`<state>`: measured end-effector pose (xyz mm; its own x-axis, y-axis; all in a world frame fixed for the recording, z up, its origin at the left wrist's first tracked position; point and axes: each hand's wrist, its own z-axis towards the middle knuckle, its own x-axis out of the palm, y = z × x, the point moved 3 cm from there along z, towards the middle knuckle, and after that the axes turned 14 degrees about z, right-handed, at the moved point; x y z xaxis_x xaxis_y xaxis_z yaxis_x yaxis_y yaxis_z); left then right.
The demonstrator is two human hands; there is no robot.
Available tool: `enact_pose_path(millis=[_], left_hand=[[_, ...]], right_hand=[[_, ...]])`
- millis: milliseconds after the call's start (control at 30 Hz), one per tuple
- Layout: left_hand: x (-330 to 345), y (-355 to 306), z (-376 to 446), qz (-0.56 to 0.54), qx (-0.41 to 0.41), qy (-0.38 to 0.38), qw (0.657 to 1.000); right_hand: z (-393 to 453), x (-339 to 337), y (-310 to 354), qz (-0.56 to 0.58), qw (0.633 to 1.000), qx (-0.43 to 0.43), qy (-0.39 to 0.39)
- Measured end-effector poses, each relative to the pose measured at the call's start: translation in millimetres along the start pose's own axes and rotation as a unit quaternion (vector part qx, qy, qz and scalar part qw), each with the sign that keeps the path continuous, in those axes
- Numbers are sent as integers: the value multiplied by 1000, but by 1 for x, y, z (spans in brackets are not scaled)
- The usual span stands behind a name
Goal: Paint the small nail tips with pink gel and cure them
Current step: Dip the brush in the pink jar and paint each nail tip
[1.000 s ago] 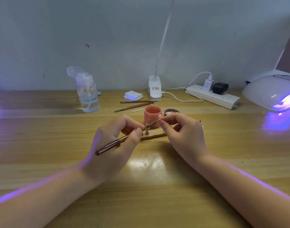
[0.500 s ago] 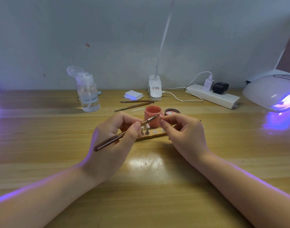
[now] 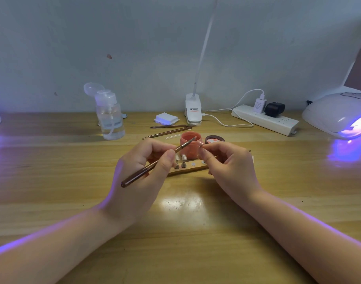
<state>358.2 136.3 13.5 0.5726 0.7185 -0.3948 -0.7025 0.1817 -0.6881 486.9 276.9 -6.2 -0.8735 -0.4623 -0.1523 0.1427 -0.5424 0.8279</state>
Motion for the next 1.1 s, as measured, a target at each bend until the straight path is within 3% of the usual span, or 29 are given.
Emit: enact_pose_path(millis=[800,1100], left_hand=[[0,-4,-5,49,44,24,998],[3,-2,-5,69,17,33,997]], right_hand=[[-2,3,9,-70,994,-84,12],[-1,2,6,-89,992,-87,-5]])
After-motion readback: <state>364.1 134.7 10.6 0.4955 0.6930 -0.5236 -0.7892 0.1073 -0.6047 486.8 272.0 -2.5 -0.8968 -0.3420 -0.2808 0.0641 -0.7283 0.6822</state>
